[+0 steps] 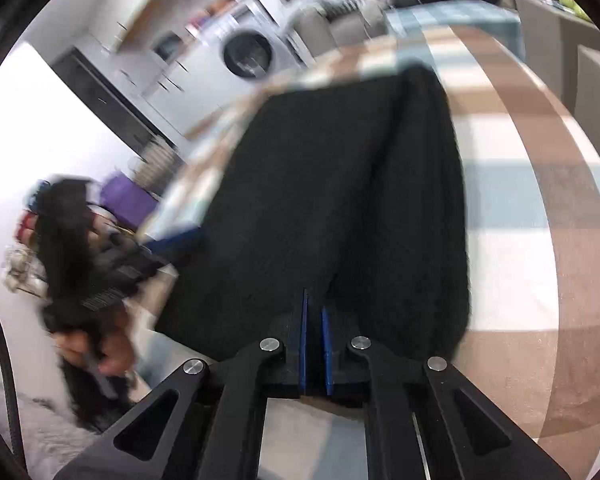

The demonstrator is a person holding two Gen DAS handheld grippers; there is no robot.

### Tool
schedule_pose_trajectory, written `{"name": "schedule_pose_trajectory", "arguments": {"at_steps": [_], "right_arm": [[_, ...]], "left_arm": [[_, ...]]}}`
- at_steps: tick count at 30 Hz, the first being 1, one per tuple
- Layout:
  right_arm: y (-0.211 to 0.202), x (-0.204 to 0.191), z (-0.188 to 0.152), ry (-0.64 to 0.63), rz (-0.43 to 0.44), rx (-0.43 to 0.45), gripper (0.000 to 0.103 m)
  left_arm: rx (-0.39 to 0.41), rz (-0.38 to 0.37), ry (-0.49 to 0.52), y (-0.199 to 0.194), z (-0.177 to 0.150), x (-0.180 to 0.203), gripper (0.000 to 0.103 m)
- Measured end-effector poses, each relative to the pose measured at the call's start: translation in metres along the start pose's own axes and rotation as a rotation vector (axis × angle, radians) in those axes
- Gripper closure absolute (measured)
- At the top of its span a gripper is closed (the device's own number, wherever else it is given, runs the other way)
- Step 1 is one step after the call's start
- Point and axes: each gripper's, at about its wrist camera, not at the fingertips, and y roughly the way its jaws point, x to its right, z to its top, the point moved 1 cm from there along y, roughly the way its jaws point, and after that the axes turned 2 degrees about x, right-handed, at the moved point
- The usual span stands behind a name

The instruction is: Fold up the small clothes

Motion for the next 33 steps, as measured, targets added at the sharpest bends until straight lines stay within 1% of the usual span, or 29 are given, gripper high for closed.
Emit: {"name": "schedule_pose_trajectory", "arguments": {"at_steps": [1,3,4,5,7,10,12,13,14,16,17,20,21,22,24,25,26,27,29,31,33], "right_arm": [[-0.005,-0.002,0.0,-0.007,0.0,0.018,0.097],[-0.002,0.003,-0.005,-0.001,-0.048,-0.012,0.097],[0.004,0.008,-0.009,0.009,-0.095,-0.049,0.097],[0.008,0.011,-0.012,0.02,-0.099,-0.068,0.097],[0.003,0.009,-0.012,0.024,-0.088,-0.049,0.095],[-0.007,0.006,-0.013,-0.011,-0.064,-0.025,0.094],[0.0,0.015,-0.017,0.0,-0.07,-0.054,0.093],[0.002,0.017,-0.02,0.007,-0.059,-0.056,0.093],[0.001,0.017,-0.023,0.008,-0.053,-0.047,0.094],[-0.002,0.013,-0.023,-0.022,-0.054,-0.012,0.098],[-0.002,0.013,-0.015,-0.021,-0.044,0.007,0.098],[-0.021,0.009,-0.008,-0.013,-0.011,0.085,0.098],[-0.021,0.007,-0.005,-0.004,-0.007,0.091,0.099],[-0.019,0.01,-0.006,0.003,-0.029,0.08,0.099],[-0.008,0.019,-0.012,0.022,-0.08,0.027,0.099],[-0.002,0.022,-0.014,0.034,-0.093,0.004,0.098],[-0.002,0.023,-0.017,0.039,-0.089,0.003,0.098],[-0.004,0.022,-0.016,0.04,-0.089,0.009,0.097],[-0.01,0.019,-0.012,0.033,-0.078,0.023,0.089],[-0.02,0.019,-0.007,0.028,-0.091,0.055,0.069],[-0.027,0.024,-0.004,0.026,-0.114,0.082,0.063]], "left_arm": [[-0.004,0.004,0.008,-0.001,-0.003,0.002,0.054],[-0.008,0.006,0.012,-0.005,-0.009,0.005,0.05],[-0.009,0.007,0.01,-0.007,-0.012,0.005,0.05],[-0.013,0.006,0.008,-0.009,-0.014,0.005,0.05],[-0.019,-0.004,0.007,-0.013,-0.021,0.008,0.049],[-0.026,-0.02,0.025,-0.016,-0.03,0.016,0.049],[-0.034,-0.021,0.046,-0.016,-0.034,0.023,0.048],[-0.037,-0.018,0.053,-0.015,-0.035,0.024,0.048],[-0.04,-0.012,0.058,-0.015,-0.035,0.026,0.048],[-0.041,-0.012,0.06,-0.015,-0.034,0.027,0.048],[-0.041,-0.012,0.06,-0.016,-0.034,0.028,0.048],[-0.036,-0.007,0.068,-0.017,-0.031,0.029,0.048],[-0.04,-0.005,0.073,-0.016,-0.032,0.029,0.047],[-0.045,-0.004,0.077,-0.015,-0.032,0.03,0.047],[-0.061,0.002,0.086,-0.012,-0.035,0.03,0.047],[-0.067,0.008,0.092,-0.011,-0.037,0.03,0.047],[-0.07,0.012,0.094,-0.01,-0.039,0.03,0.047],[-0.075,0.015,0.094,-0.011,-0.04,0.029,0.047],[-0.074,0.014,0.085,-0.012,-0.042,0.028,0.047],[-0.072,0.012,0.075,-0.013,-0.043,0.025,0.047],[-0.067,0.02,0.067,-0.015,-0.043,0.023,0.047]]}}
